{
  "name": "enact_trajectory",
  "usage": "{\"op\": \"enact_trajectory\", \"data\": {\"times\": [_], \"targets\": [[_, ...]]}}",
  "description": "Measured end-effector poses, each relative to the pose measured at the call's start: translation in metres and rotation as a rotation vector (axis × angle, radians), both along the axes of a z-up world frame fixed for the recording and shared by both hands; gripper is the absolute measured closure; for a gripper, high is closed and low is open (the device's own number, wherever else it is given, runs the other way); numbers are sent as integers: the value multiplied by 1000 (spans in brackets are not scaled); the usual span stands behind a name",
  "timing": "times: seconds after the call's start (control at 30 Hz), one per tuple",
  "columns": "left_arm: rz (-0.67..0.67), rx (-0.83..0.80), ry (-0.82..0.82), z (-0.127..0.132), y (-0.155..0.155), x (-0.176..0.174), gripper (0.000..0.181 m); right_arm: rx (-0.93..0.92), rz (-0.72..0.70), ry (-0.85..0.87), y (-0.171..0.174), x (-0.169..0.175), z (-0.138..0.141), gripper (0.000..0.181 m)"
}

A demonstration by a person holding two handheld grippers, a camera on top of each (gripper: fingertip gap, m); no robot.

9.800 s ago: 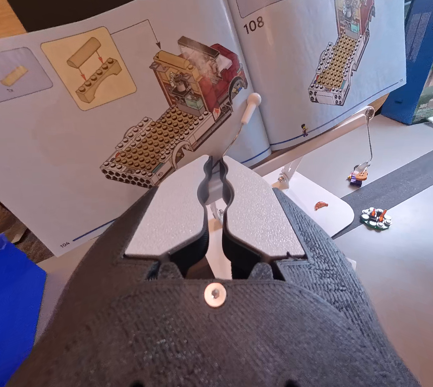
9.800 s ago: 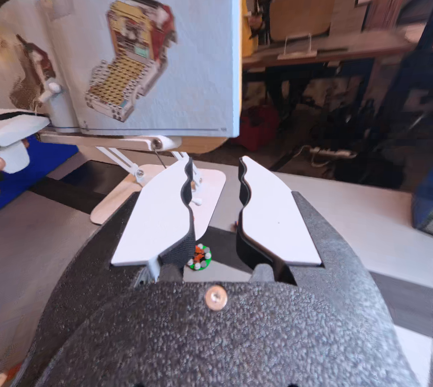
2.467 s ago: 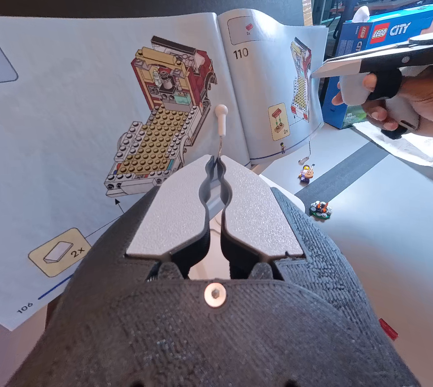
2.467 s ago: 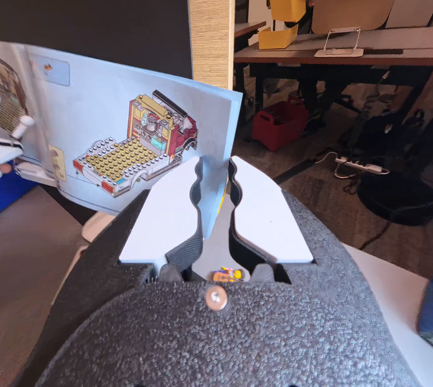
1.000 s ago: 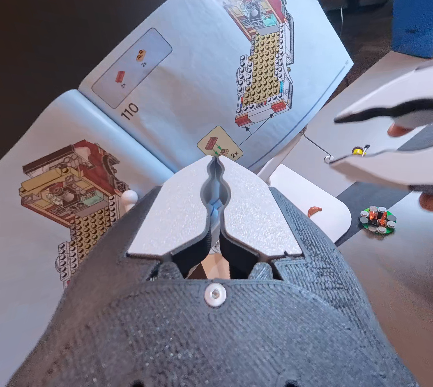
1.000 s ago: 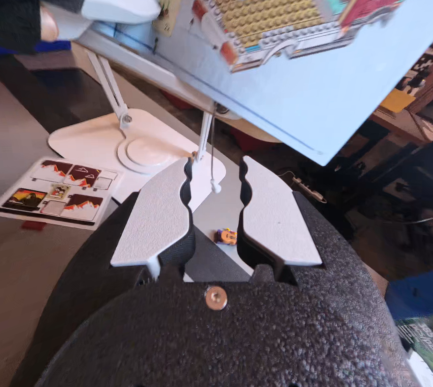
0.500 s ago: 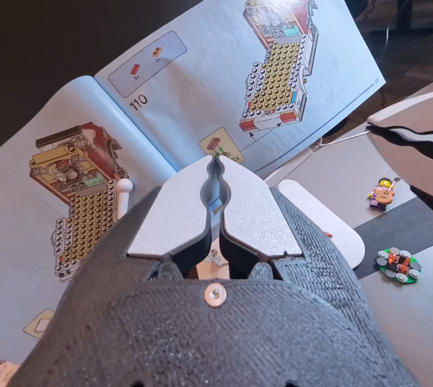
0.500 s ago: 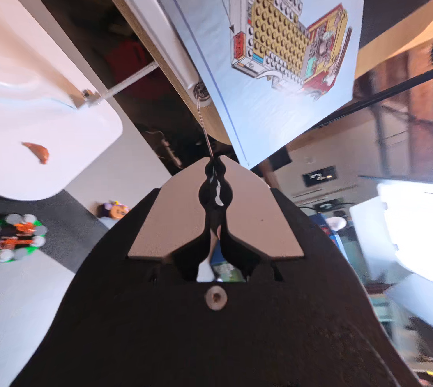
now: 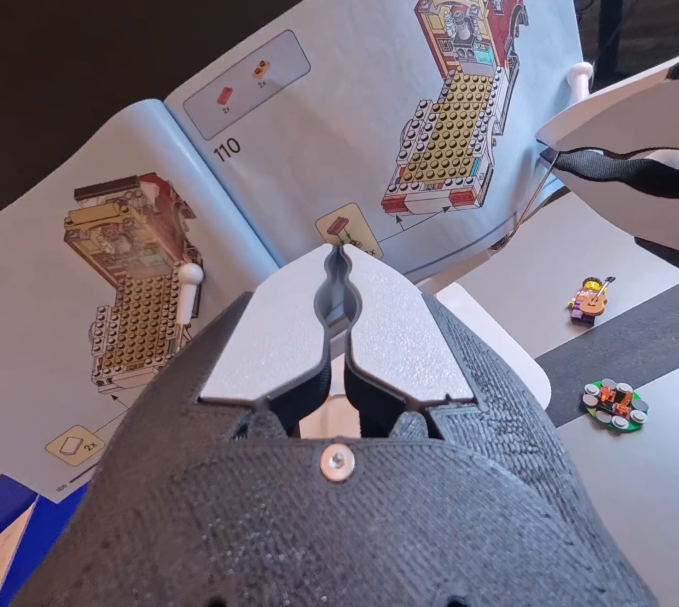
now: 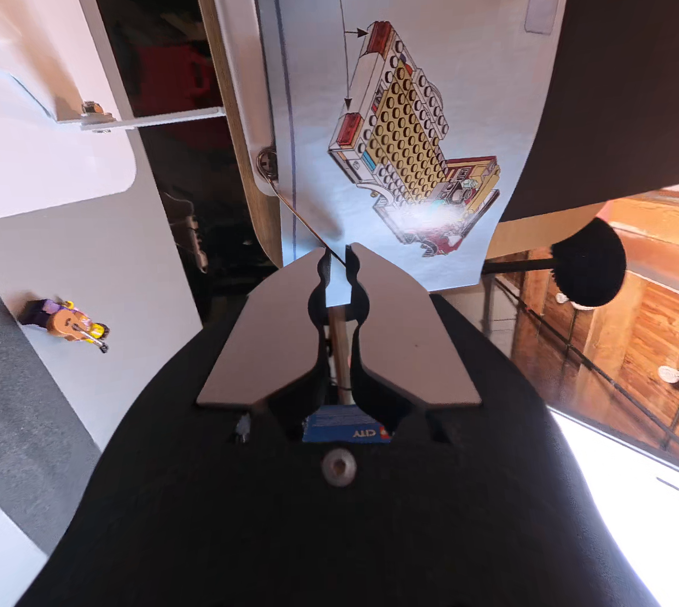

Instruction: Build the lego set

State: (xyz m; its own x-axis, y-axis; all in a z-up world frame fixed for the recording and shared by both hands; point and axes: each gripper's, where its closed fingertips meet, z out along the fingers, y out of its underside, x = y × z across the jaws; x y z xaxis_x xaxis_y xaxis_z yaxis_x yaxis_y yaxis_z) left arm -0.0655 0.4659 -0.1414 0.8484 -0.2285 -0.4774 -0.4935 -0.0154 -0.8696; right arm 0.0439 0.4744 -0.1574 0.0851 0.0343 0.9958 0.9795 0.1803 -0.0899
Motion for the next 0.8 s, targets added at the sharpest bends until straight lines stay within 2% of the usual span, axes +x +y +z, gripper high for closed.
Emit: {"op": "enact_trajectory", "data": {"times": [0.07, 0.13, 0.23, 0.3, 0.37, 0.43, 0.5, 0.6, 0.7, 0.8], "targets": [[-9, -6, -7, -1, -1, 0, 181, -41, 9, 91, -2, 4, 2, 163], [-20, -16, -13, -1, -2, -1, 181, -104, 25, 254, -8, 9, 6, 149], [-31, -30, -37, -1, -2, 0, 181, -276, 71, 689, -13, 23, 10, 132], [-32, -29, -46, -1, -2, 0, 181, -500, 119, 1038, -8, 29, 0, 116], [-34, -27, -41, -1, -3, 0, 181, -720, 215, 1324, -4, 25, -7, 119], [-39, -29, -39, 0, -4, -1, 181, -845, 307, 1487, 0, 20, -5, 133], [-45, -28, -44, 0, -4, -1, 181, -895, 347, 1544, 3, 16, -2, 136], [-52, -27, -43, 0, -4, -2, 181, -923, 360, 1530, 5, 15, 2, 134], [-54, -27, -28, 0, -5, -1, 181, -909, 407, 1561, 5, 19, 17, 128], [-56, -26, -29, 0, -4, -1, 181, -897, 377, 1546, 14, 23, 26, 131]]}}
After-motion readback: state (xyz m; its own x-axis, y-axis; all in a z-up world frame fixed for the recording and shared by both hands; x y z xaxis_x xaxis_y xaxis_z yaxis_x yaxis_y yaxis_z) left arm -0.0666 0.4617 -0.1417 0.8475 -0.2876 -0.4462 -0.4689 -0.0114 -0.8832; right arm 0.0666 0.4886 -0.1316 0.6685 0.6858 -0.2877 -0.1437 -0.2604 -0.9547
